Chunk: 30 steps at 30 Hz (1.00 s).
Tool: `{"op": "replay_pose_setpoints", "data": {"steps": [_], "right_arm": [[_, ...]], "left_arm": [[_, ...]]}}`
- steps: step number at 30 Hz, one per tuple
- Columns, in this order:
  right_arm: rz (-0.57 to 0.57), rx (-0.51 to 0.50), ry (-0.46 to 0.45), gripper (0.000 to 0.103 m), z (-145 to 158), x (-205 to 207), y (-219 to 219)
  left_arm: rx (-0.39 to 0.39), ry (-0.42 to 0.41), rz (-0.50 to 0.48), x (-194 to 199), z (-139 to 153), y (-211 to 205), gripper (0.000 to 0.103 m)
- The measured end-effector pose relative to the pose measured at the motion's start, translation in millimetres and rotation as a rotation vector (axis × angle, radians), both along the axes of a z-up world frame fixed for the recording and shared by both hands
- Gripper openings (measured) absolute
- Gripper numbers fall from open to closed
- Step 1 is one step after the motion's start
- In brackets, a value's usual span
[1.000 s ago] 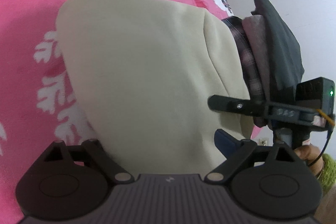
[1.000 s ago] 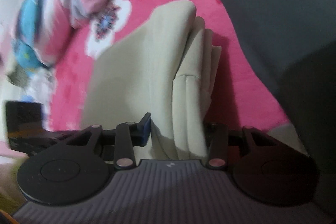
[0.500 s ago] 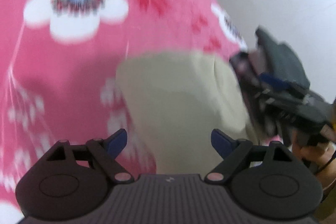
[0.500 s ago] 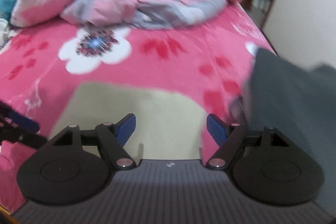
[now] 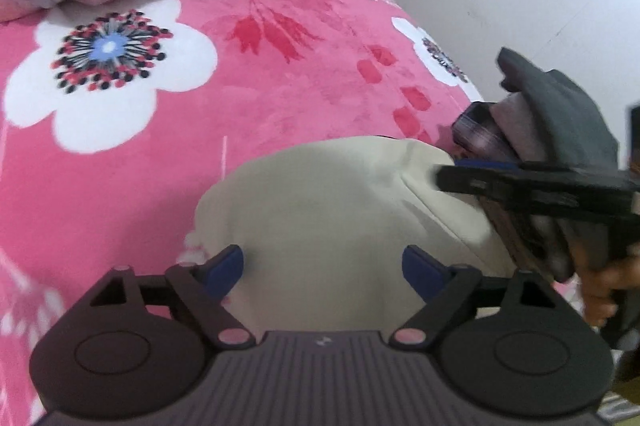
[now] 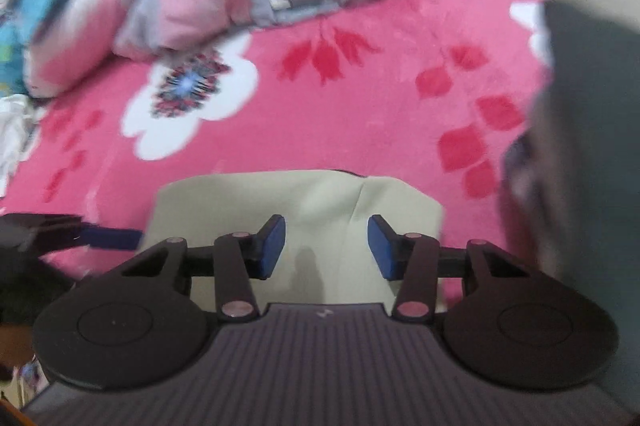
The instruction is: Fold clothes
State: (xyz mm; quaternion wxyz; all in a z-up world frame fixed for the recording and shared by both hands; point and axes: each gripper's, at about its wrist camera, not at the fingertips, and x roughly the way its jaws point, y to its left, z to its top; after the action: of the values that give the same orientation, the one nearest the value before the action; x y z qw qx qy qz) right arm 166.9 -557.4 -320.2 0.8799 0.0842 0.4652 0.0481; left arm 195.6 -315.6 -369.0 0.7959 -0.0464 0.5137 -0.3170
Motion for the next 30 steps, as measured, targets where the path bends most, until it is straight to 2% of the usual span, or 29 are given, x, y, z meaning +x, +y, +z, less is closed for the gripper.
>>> {"op": "replay_pose_setpoints", "data": {"steps": [3, 6, 8, 11, 14, 15, 18, 20, 22, 25, 26, 27, 30], "right_arm": [[0.069, -0.057, 0.005, 0.044, 28, -47, 4], [0.107, -0.061, 0.095, 0.039, 24, -80, 8], [0.131, -0.065, 0.155, 0.035, 20, -101, 10], [0.138, -0.124, 0.234, 0.027, -16, -107, 14], [0.089, -0.080, 0.247, 0.025, -43, -101, 2], [0.063, -0.052, 0.254, 0.024, -41, -99, -3], [0.024, -0.012, 0.257, 0.024, -21, -99, -9], [0.014, -0.017, 0.257, 0.026, -2, -107, -7], [0.003, -0.026, 0.263, 0.026, 17, -120, -3], [-0.041, -0.061, 0.282, 0.032, 46, -140, 6], [-0.069, -0.074, 0.281, 0.036, 56, -150, 11], [-0.096, -0.088, 0.280, 0.046, 66, -160, 15], [-0.172, -0.128, 0.258, 0.060, 96, -189, 31]], "left_arm": [[0.075, -0.033, -0.085, -35, 12, -4, 0.087], [0.226, -0.046, -0.187, -72, 4, -23, 0.087], [0.259, -0.052, -0.177, -84, -2, -30, 0.087], [0.272, -0.025, -0.140, -84, -12, -37, 0.092], [0.282, 0.017, -0.106, -79, -21, -42, 0.093], [0.292, 0.032, -0.100, -77, -18, -43, 0.093], [0.325, 0.037, -0.092, -78, 4, -44, 0.087], [0.340, 0.021, -0.092, -82, 24, -43, 0.087], [0.335, 0.016, -0.088, -90, 47, -38, 0.087], [0.308, -0.012, -0.078, -105, 84, -29, 0.090], [0.296, -0.026, -0.073, -111, 96, -25, 0.091], [0.283, -0.040, -0.069, -117, 109, -22, 0.091], [0.245, -0.088, -0.055, -137, 146, -9, 0.093]]}}
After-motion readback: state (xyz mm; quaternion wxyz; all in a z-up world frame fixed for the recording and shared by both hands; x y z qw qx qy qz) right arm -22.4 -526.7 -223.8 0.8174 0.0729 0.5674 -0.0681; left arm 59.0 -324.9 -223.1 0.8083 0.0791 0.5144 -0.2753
